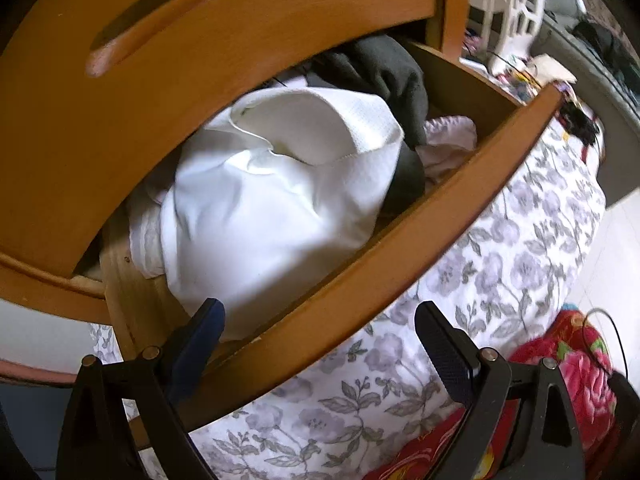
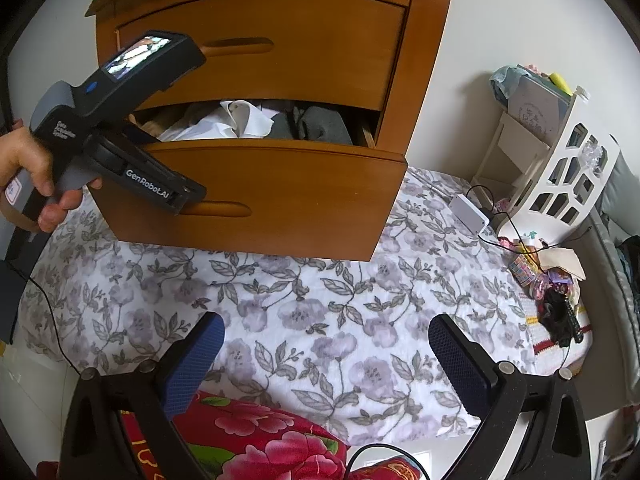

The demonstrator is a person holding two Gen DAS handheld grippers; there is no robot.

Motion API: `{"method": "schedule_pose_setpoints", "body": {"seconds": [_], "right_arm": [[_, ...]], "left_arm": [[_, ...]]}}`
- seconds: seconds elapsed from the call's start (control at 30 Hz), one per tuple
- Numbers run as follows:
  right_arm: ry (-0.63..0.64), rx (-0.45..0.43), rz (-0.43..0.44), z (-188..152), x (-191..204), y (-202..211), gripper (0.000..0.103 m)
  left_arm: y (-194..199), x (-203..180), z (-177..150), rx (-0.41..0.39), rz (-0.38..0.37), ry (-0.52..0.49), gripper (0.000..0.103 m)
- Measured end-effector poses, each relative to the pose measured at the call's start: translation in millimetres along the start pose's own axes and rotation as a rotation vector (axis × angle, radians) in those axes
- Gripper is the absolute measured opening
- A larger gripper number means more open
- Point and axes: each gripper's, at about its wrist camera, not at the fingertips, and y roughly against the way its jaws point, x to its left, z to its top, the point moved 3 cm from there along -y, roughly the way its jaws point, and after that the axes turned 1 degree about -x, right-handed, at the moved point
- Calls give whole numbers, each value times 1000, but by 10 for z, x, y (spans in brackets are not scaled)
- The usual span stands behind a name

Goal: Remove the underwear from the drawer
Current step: 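Pull the lower drawer further open with the left gripper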

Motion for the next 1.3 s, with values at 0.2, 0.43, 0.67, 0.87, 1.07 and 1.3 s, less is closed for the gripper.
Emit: {"method": "schedule_pose_setpoints", "body": {"seconds": [0.2, 0.43, 0.67, 0.87, 1.07, 1.3], "right_arm": [[-2, -1, 1, -5, 6, 31, 103], [-12, 1, 2, 2, -11, 28, 103], [-6, 14, 11, -7, 11, -49, 103], [-5, 22, 13, -31, 9, -82, 103], [-13, 26, 12, -40, -20, -98, 103], [-26, 40, 13, -57, -64, -175, 103]], "left_arm": [[-159, -40, 39, 56, -38, -30, 96], [-172, 34, 26, 19, -90, -2, 96], [-138, 23, 16, 22, -91, -25, 96], [-173, 51, 70, 11, -76, 34, 96], [-202, -99, 176, 15, -17, 4, 96], [-147, -281, 276, 23, -37, -64, 91]]}}
